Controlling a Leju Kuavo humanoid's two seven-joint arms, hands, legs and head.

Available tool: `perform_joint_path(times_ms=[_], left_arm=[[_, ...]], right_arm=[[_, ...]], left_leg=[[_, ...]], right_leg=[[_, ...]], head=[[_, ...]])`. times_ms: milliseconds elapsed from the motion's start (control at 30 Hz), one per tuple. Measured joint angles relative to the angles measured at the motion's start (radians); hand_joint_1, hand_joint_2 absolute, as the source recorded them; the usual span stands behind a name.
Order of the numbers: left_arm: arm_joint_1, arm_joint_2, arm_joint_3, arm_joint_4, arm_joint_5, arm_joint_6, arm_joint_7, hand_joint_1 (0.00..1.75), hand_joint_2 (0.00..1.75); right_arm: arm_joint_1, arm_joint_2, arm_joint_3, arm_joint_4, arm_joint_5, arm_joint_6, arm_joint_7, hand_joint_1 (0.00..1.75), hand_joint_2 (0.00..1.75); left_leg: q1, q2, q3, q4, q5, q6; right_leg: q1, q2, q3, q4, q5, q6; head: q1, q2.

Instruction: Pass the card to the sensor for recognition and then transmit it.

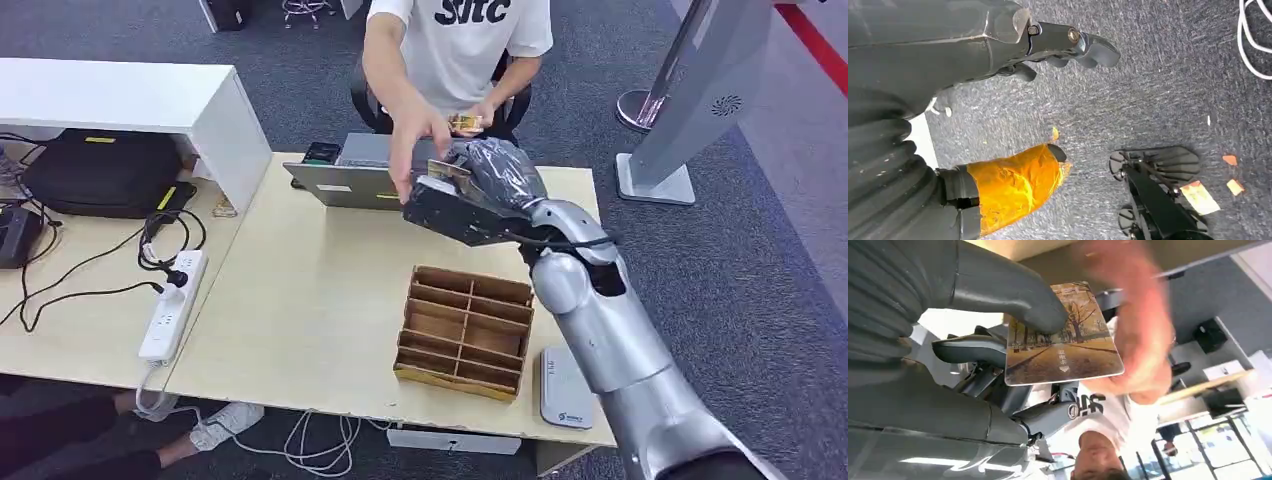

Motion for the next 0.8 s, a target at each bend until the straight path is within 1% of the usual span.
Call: perform_joint_path(times_ms=[100, 133, 167, 200, 233, 367, 500, 600, 733, 800], left_arm=[[0.0, 0.002, -0.009, 0.003, -0.008, -0.002, 0.002, 0.0, 1.75], [-0.001, 0.003, -0.013, 0.004, -0.009, -0.002, 0.002, 0.0, 1.75], [-0.001, 0.003, -0.016, 0.004, -0.01, -0.002, 0.002, 0.0, 1.75], [-0.001, 0.003, -0.018, 0.004, -0.01, -0.002, 0.003, 0.0, 1.75], [0.0, 0.003, -0.022, 0.004, -0.011, -0.002, 0.003, 0.0, 1.75], [0.0, 0.005, -0.024, 0.005, -0.012, -0.003, 0.003, 0.0, 1.75], [0.0, 0.007, -0.024, 0.005, -0.008, -0.002, 0.003, 0.0, 1.75], [0.001, 0.007, -0.024, 0.005, -0.005, 0.0, 0.009, 0.0, 1.75], [0.002, 0.006, -0.024, 0.005, 0.012, 0.008, 0.01, 0.0, 1.75], [0.003, 0.005, -0.024, 0.005, 0.023, 0.013, 0.011, 0.0, 1.75]], right_arm=[[-0.046, 0.041, 0.0, 0.096, 0.008, -0.029, 0.007, 1.75, 1.75], [-0.055, 0.052, 0.0, 0.122, 0.01, -0.034, 0.008, 1.69, 1.75], [-0.061, 0.061, 0.0, 0.141, 0.013, -0.039, 0.008, 1.69, 1.75], [-0.066, 0.068, 0.0, 0.157, 0.014, -0.043, 0.008, 1.15, 1.75], [-0.07, 0.074, 0.0, 0.169, 0.016, -0.047, 0.008, 0.02, 1.75], [-0.072, 0.083, 0.0, 0.195, 0.015, -0.056, 0.001, 0.0, 1.75], [-0.068, 0.089, -0.014, 0.201, -0.032, -0.055, -0.037, 0.0, 1.75], [-0.047, 0.089, -0.027, 0.175, -0.048, -0.065, -0.061, 0.0, 1.75], [0.031, 0.085, -0.029, 0.054, -0.055, -0.084, -0.087, 0.0, 1.75], [0.095, 0.074, -0.028, -0.046, -0.068, -0.097, -0.104, 0.0, 1.75]], left_leg=[[0.0, 0.0, 0.0, 0.0, -0.001, -0.001], [0.0, 0.0, 0.0, 0.0, -0.001, -0.001], [0.0, 0.0, -0.001, 0.0, -0.001, -0.001], [0.0, 0.0, -0.001, 0.0, -0.001, -0.001], [0.0, -0.001, -0.001, 0.0, -0.001, -0.001], [0.0, -0.001, -0.002, 0.0, -0.001, -0.001], [0.0, 0.0, -0.002, 0.0, -0.001, -0.001], [0.0, 0.0, -0.002, 0.0, -0.001, -0.001], [0.0, 0.0, -0.002, 0.0, -0.001, -0.001], [0.0, -0.001, -0.002, 0.0, -0.001, -0.001]], right_leg=[[0.0, 0.0, 0.0, 0.0, 0.0, -0.001], [0.0, 0.0, 0.0, 0.0, -0.001, -0.001], [0.0, 0.0, -0.001, 0.0, -0.001, -0.001], [0.0, 0.0, -0.001, -0.001, -0.001, -0.001], [0.0, -0.001, -0.001, -0.001, -0.001, -0.001], [0.0, -0.001, -0.001, -0.001, -0.001, -0.001], [0.0, 0.0, -0.001, -0.001, -0.001, -0.001], [0.0, -0.001, -0.001, -0.001, -0.001, -0.001], [0.0, 0.0, -0.002, -0.001, -0.001, -0.001], [0.001, -0.001, -0.002, -0.001, -0.001, -0.001]], head=[[0.0, 0.0], [0.0, 0.0], [0.0, 0.0], [0.0, 0.0], [0.0, 0.0], [0.0, 0.0], [0.0, 0.0], [0.0, 0.0], [0.0, 0.0], [0.0, 0.0]])
